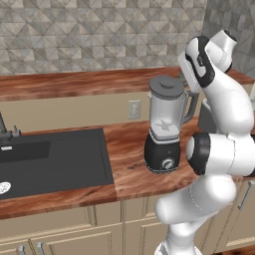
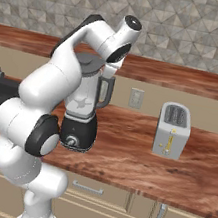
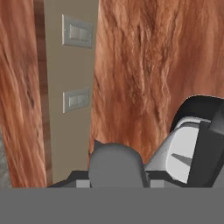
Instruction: Close the lid blender by securely placing the lid on top.
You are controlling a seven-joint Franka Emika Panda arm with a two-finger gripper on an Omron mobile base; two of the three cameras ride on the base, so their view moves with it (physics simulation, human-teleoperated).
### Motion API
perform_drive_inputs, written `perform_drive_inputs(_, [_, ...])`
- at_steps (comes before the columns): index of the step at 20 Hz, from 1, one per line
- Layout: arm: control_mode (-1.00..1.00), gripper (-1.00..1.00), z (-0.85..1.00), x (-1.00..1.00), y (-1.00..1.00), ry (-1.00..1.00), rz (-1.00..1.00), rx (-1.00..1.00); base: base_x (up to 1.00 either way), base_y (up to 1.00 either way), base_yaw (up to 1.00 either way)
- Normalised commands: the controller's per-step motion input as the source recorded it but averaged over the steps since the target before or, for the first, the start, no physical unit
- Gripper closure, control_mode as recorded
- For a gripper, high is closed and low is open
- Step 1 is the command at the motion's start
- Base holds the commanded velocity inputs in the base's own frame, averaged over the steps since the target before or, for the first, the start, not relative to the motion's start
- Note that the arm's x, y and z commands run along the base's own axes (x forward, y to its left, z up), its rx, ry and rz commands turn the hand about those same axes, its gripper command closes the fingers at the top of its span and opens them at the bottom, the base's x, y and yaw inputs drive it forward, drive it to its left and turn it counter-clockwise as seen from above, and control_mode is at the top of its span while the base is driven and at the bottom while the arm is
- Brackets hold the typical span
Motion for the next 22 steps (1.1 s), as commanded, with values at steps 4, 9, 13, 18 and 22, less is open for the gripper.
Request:
perform_drive_inputs(4, [-1.0,1.0,0.0,0.0,0.0,0.08,0.0,0.0,0.0,0.0,0.0])
perform_drive_inputs(9, [-1.0,1.0,0.0,-0.08,-0.02,0.1,0.0,0.0,0.0,0.0,0.0])
perform_drive_inputs(13, [-1.0,1.0,-0.03,-0.1,-0.07,0.01,0.0,0.0,0.0,0.0,0.0])
perform_drive_inputs(18, [-1.0,1.0,0.0,-0.15,-0.15,0.0,0.0,-0.01,0.0,0.0,0.0])
perform_drive_inputs(22, [-1.0,1.0,0.0,-0.08,-0.09,0.0,0.0,-0.03,0.0,0.0,0.0])
